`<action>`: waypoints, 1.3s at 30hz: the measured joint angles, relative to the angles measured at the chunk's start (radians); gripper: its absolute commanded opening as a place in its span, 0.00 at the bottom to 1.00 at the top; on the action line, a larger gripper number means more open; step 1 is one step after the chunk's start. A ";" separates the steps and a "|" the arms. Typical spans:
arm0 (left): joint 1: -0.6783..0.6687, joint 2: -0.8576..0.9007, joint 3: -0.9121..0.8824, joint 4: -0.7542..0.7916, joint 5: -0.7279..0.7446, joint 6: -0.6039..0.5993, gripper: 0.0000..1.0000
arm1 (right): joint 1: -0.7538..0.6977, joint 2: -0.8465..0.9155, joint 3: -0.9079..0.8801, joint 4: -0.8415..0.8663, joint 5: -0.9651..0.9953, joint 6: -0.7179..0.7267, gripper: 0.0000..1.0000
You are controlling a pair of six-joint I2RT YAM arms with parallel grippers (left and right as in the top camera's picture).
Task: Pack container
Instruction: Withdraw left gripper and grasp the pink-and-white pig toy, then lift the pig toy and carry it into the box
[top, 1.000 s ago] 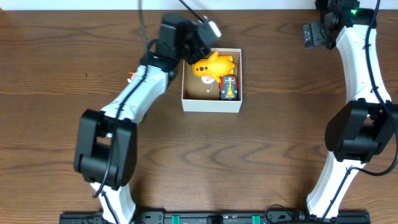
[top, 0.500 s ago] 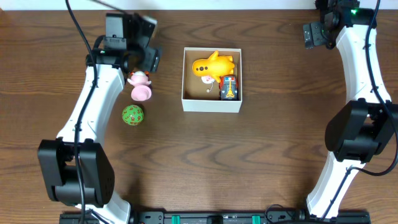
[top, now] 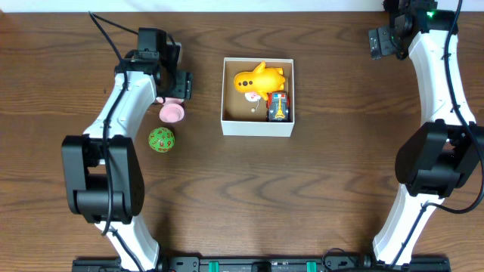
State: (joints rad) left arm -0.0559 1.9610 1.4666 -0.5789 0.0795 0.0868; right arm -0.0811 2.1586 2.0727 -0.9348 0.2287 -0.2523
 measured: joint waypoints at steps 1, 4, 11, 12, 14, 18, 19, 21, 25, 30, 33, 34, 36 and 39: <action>0.000 0.002 0.000 -0.006 -0.022 -0.011 0.70 | 0.000 0.000 0.000 0.000 0.000 0.000 0.99; 0.000 0.002 0.000 -0.030 -0.068 -0.038 0.64 | 0.000 0.000 0.000 0.000 0.000 0.000 0.99; 0.000 0.002 0.000 -0.097 -0.110 -0.114 0.64 | 0.000 0.000 0.000 0.000 0.000 0.000 0.99; 0.000 0.002 0.000 -0.099 -0.111 -0.121 0.64 | 0.000 0.000 0.000 0.000 0.000 0.000 0.99; 0.000 0.002 0.000 -0.103 -0.113 -0.136 0.64 | 0.000 0.000 0.000 0.000 0.000 0.000 0.99; 0.000 0.002 0.000 -0.114 -0.113 -0.151 0.63 | 0.000 0.000 0.000 0.000 0.000 0.000 0.99; 0.000 0.002 0.000 -0.115 -0.113 -0.155 0.64 | 0.000 0.000 0.000 0.000 0.000 0.000 0.99; 0.000 0.003 0.000 -0.115 -0.109 -0.160 0.64 | 0.000 0.000 0.000 0.000 0.000 0.000 0.99; 0.000 0.024 0.000 -0.116 -0.090 -0.166 0.63 | 0.000 0.000 0.000 0.000 0.000 0.000 0.99; 0.000 0.066 0.000 -0.116 -0.077 -0.168 0.53 | 0.000 0.000 0.000 0.000 0.000 0.000 0.99; 0.000 0.072 -0.002 -0.116 -0.071 -0.170 0.37 | 0.000 0.000 0.000 0.000 0.000 0.000 0.99; 0.000 0.072 -0.002 -0.116 -0.070 -0.174 0.32 | 0.000 0.000 0.000 0.000 0.000 0.000 0.99; 0.000 0.072 -0.002 -0.116 -0.068 -0.173 0.24 | 0.000 0.000 0.000 0.000 0.000 0.000 0.99; 0.000 0.073 -0.002 -0.116 -0.066 -0.170 0.14 | 0.000 0.000 0.000 0.000 0.000 0.000 0.99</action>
State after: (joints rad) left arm -0.0559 2.0338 1.4647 -0.6952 0.0135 -0.0830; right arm -0.0811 2.1586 2.0727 -0.9344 0.2291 -0.2523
